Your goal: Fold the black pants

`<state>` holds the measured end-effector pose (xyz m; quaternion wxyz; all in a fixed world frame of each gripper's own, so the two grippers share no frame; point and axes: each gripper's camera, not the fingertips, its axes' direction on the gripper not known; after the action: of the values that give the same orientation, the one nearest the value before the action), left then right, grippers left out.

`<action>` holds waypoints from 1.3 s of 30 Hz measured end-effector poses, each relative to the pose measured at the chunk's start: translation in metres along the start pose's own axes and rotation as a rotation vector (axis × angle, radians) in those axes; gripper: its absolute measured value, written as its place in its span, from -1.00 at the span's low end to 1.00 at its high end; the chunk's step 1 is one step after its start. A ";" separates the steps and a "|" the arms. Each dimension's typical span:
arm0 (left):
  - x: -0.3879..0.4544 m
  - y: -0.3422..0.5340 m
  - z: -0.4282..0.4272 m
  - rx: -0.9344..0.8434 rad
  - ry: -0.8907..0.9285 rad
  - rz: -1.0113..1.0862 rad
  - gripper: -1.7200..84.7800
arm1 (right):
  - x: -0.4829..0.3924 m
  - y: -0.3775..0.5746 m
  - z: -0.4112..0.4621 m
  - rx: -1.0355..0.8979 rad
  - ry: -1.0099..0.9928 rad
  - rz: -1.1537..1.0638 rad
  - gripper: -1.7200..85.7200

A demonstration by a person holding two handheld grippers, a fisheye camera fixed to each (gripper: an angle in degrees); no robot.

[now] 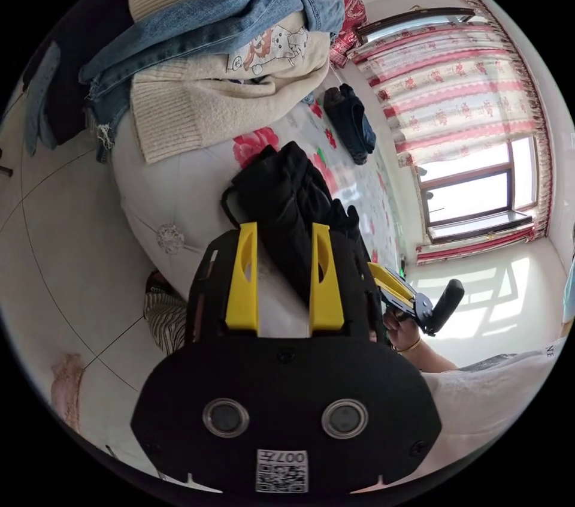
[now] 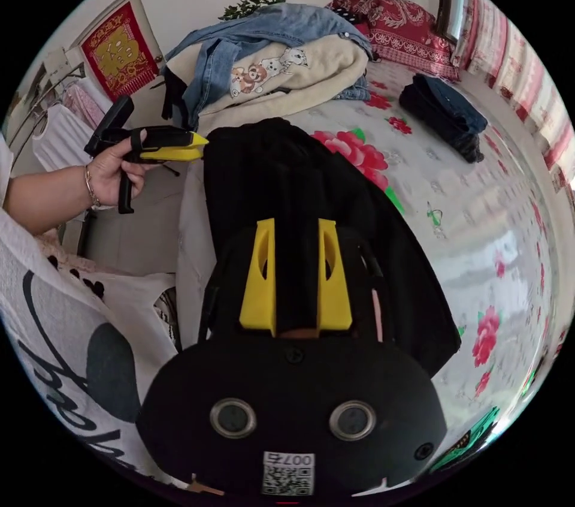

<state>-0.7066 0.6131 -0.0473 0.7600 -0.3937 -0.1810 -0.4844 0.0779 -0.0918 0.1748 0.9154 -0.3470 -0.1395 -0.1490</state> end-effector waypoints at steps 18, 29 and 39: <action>-0.010 -0.029 -0.013 0.046 0.005 -0.094 -0.64 | -0.015 -0.044 0.048 -0.212 -0.086 -0.165 -0.79; 0.014 -0.053 0.023 0.033 0.054 -0.133 -0.79 | 0.046 0.014 -0.034 0.040 -0.253 0.124 -0.76; 0.307 -0.016 0.058 -0.131 0.101 0.770 -0.81 | 0.128 0.174 -0.099 0.145 -0.179 0.592 -0.78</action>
<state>-0.5718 0.4724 0.1971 0.8673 -0.4562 0.0489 -0.1932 0.2744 -0.0570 0.0455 0.9254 -0.3180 -0.1225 0.1655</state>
